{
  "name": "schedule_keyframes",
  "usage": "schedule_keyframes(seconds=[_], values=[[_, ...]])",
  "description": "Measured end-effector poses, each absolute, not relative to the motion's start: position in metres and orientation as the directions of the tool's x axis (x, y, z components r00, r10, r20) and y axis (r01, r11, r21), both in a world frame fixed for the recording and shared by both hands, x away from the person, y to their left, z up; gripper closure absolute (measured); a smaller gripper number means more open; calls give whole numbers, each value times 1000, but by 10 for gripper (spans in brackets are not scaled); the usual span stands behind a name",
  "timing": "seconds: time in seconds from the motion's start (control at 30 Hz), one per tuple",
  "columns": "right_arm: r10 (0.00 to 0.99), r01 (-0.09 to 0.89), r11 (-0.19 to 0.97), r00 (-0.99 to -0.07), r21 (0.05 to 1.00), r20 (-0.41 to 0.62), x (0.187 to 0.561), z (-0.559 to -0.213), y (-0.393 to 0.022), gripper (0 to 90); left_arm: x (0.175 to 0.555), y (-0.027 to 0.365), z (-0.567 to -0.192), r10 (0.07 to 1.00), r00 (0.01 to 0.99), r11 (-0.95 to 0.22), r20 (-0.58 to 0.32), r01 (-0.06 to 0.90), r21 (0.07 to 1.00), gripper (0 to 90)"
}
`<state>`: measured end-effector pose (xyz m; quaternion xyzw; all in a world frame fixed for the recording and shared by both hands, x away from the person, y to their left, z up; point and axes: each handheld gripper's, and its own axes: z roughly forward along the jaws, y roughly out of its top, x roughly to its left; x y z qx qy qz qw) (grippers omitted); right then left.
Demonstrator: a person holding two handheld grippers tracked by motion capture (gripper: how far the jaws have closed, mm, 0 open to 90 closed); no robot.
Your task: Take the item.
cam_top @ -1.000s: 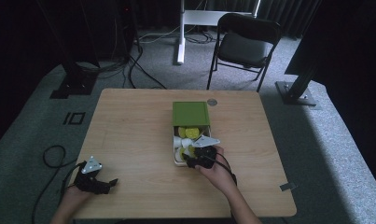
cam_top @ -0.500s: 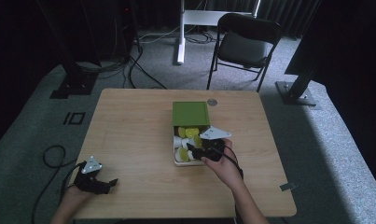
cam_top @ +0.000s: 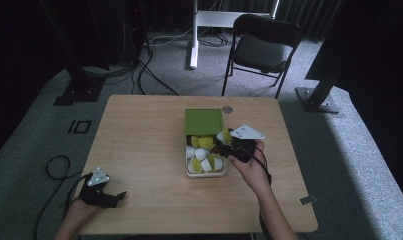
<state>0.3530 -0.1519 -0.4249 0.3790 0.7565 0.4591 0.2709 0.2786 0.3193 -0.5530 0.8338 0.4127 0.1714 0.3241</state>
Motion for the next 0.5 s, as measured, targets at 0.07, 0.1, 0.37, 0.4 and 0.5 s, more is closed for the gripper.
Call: schedule_keyframes(seconds=[0.07, 0.1, 0.37, 0.4, 0.5], values=[[845, 321, 286, -529, 903, -80, 355, -425, -158, 393, 279, 319, -553, 799, 601, -449, 19, 577, 682, 5], [851, 320, 289, -517, 902, -89, 356, -425, -160, 393, 279, 319, -553, 799, 601, -450, 19, 577, 682, 5], [893, 357, 260, -443, 897, -82, 367, -440, -182, 393, 279, 319, -553, 800, 600, -448, 17, 578, 682, 5], [899, 360, 253, -431, 898, -80, 369, -442, -184, 393, 279, 319, -553, 800, 600, -448, 17, 578, 682, 5], [913, 379, 245, -399, 892, -81, 374, -448, -193, 393, 279, 319, -553, 800, 600, -447, 17, 578, 682, 5]])
